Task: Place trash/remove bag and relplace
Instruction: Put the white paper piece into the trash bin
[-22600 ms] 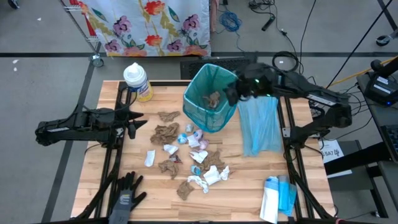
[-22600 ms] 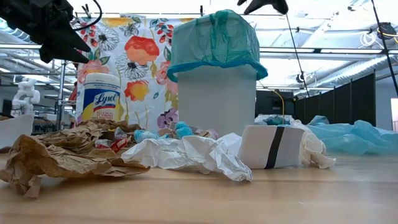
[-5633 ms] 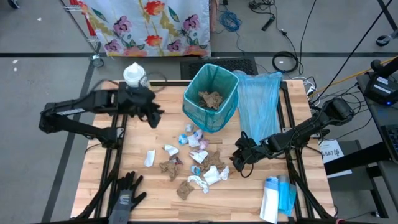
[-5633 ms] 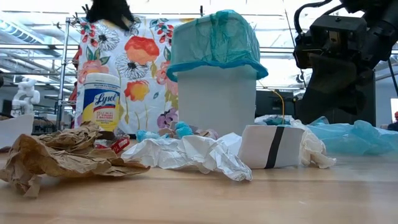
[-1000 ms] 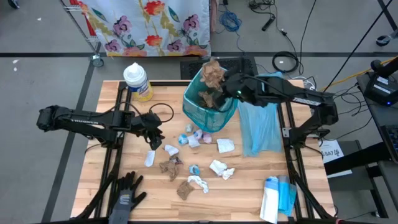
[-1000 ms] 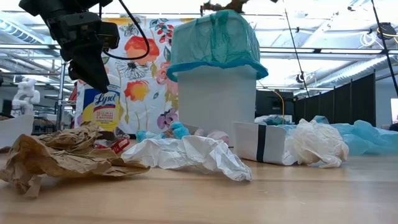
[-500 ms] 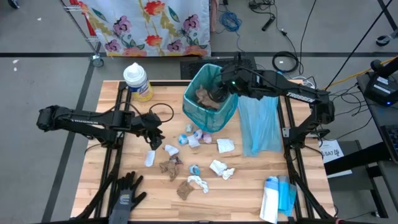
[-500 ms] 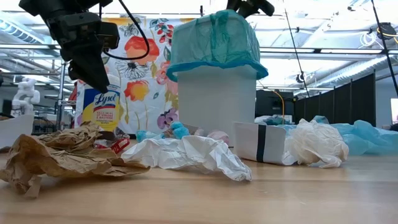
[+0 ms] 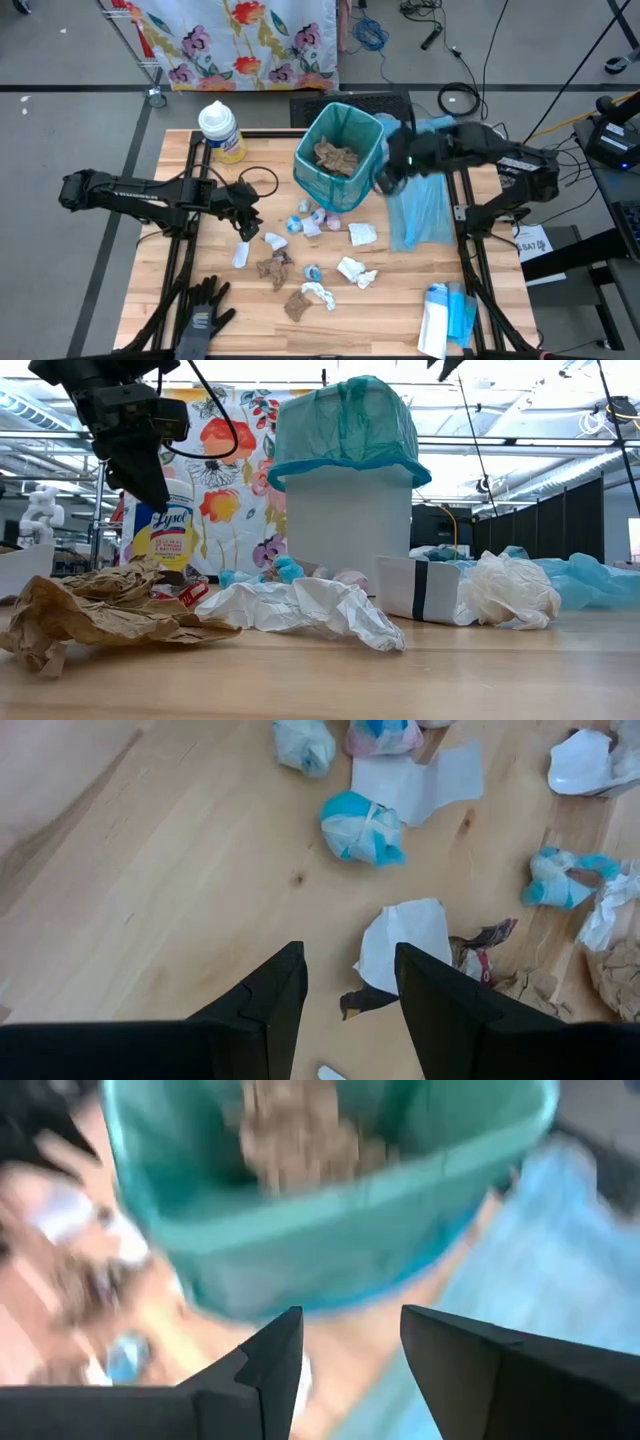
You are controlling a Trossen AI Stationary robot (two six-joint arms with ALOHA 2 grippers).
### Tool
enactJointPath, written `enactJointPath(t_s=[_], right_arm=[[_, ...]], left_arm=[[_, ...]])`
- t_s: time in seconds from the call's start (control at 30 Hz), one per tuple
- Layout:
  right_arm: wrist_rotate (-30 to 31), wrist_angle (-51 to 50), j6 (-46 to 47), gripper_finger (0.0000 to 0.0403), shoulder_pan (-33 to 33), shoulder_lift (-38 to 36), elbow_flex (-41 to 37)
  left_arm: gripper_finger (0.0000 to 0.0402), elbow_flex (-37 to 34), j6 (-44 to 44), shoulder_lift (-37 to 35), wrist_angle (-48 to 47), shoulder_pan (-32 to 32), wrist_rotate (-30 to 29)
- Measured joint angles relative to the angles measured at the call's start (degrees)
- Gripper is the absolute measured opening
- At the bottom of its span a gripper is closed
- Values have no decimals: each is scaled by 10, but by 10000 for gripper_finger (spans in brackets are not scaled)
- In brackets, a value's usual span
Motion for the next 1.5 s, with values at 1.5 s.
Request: enactJointPath(t_s=[1.5], right_arm=[[-111,561,122,157,29,44,-597]], left_arm=[[157,0,-5,0,1,0,8]])
